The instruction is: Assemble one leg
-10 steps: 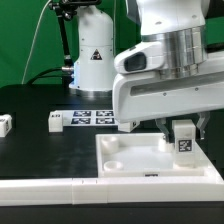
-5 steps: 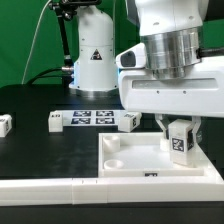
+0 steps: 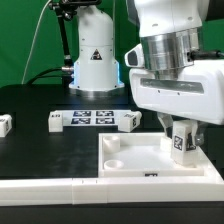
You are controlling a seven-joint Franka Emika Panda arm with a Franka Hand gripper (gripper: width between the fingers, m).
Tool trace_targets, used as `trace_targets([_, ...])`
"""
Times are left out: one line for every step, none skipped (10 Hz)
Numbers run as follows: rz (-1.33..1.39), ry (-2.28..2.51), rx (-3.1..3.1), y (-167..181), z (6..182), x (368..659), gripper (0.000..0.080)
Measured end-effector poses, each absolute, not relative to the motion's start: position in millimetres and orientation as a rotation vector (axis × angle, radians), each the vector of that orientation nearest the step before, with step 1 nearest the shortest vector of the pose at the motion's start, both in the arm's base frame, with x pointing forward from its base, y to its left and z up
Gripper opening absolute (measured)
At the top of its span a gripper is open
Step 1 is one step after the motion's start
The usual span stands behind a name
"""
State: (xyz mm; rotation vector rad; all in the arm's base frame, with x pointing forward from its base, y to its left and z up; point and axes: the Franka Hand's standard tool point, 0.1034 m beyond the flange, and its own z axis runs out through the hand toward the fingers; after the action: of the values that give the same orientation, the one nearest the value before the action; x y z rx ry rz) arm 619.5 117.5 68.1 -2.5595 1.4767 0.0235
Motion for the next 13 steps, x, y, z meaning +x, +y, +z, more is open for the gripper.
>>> trace_targets([0.019,1.438,-2.582,118,68.2,619,0.0576])
trace_targets([0.0,1.285,-2.669,121,68.4,619,0.0576])
trace_targets([-0.029,1.056,-2.781,122,69.2,620,0.0637])
trace_targets([-0.055,0.87,-2.864,124,70.5,621,0.0647])
trace_targets([-0.058,0.674,-2.951,128,72.5,621,0.0647])
trace_targets([-0.066,0.452,-3.005,127,74.7,623,0.0647])
trace_targets([-0.063,0.294,-3.029,121,74.8,624,0.0649])
trace_targets([-0.047,0.149,-3.051,120,74.9,623,0.0649])
trace_targets([-0.042,-0.025,-3.071,121,76.7,623,0.0649])
trace_targets([-0.045,-0.142,-3.074,123,78.7,623,0.0649])
trace_targets([-0.05,-0.228,-3.071,123,79.1,623,0.0649])
trace_targets([-0.051,-0.28,-3.067,122,78.6,623,0.0649])
trace_targets([-0.05,-0.268,-3.068,122,78.5,623,0.0649])
